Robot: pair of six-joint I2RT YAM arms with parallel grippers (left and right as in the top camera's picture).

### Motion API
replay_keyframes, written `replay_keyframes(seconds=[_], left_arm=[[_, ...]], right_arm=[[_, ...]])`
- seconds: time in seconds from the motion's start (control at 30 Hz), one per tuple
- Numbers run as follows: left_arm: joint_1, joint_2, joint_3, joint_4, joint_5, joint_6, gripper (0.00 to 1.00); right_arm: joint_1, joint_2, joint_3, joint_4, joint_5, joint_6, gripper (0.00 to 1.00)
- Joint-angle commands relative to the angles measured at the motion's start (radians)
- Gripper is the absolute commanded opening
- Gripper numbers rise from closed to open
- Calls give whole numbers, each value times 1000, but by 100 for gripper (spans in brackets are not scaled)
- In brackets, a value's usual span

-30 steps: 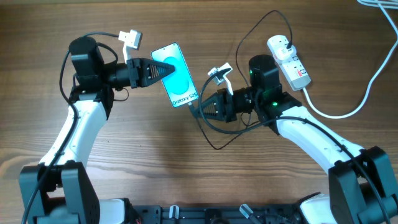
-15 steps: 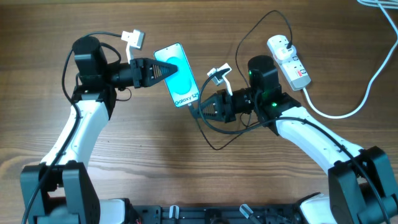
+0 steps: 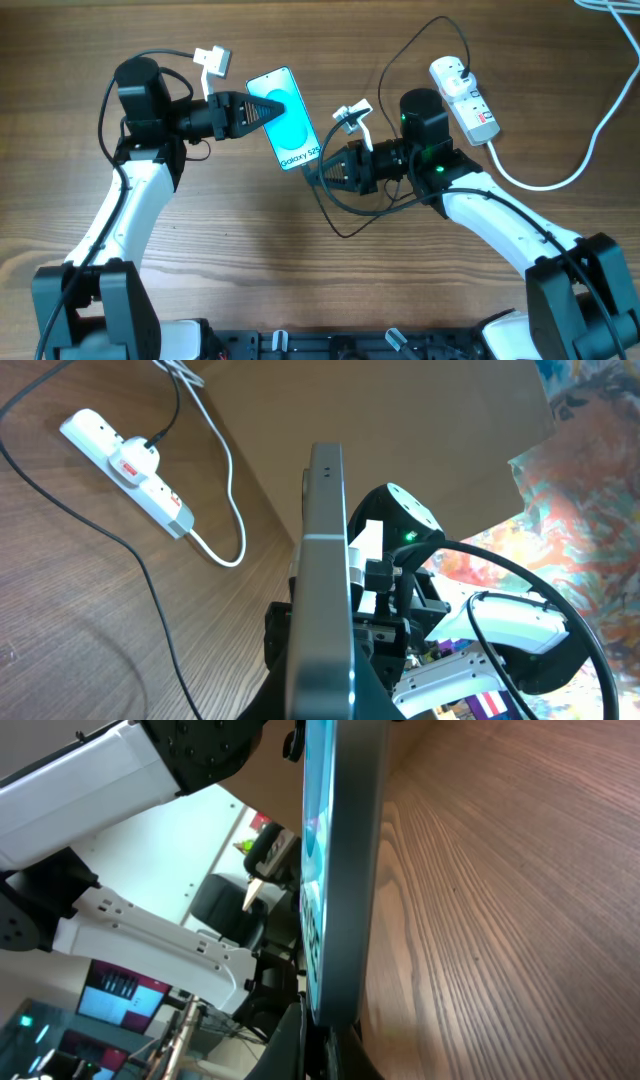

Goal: Plug charger to phone and switch on socket

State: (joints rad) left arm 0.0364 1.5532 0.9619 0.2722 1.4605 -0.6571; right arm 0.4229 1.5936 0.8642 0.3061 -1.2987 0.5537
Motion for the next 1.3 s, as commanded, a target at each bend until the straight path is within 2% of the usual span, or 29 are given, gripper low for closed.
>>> replay_keyframes(seconds=[0.0, 0.43, 0.63, 1.0, 1.27], left_arm=[[-15, -3, 5, -2, 100, 3, 4], [-89, -3, 5, -18, 117, 60, 4], [-103, -3, 5, -100, 117, 139, 4], [-114, -3, 5, -173, 117, 165, 4], [-120, -3, 5, -303, 117, 270, 4]], right_arm=[[-1, 8, 10, 32, 76, 2, 4], [-1, 7, 11, 84, 96, 26, 5], [-1, 7, 13, 82, 94, 33, 4], [-19, 7, 13, 82, 95, 25, 5], [-19, 7, 13, 86, 99, 23, 5]])
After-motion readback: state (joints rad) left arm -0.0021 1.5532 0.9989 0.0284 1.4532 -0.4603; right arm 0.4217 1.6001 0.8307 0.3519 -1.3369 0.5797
